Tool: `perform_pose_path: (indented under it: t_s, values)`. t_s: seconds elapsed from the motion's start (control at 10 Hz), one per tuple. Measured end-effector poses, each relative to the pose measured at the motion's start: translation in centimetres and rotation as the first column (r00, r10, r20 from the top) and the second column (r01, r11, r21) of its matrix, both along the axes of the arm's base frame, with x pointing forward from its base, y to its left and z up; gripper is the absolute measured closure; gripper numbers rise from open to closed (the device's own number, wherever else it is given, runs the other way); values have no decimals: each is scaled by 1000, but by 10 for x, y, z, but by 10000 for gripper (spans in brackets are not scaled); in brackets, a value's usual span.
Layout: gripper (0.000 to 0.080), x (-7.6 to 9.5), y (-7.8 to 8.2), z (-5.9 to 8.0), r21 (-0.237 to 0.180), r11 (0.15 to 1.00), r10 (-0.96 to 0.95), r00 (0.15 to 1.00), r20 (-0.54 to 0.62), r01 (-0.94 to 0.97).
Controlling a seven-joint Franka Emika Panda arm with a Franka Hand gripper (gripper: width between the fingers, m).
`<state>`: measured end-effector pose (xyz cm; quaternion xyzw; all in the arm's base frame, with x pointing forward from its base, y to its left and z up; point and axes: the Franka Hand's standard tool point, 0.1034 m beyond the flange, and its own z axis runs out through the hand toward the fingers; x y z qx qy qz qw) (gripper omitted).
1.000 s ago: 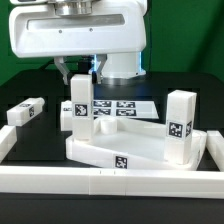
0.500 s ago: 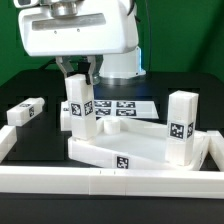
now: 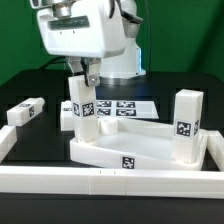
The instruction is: Assemble desk
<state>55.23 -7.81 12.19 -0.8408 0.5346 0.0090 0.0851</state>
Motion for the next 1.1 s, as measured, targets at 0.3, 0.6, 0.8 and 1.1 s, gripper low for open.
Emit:
perform_pose_path:
  t_s: [0.3,0.6,0.8,1.1]
  values:
    - [508,1,5,0,25,989,-148,989,-21,148]
    - [295,1,7,0,23,996,-87,996,-13,87]
    - [176,4,8,1,-2,998,67,998,7,-67]
    - [151,4,8,0,-23,960,280,959,37,-279]
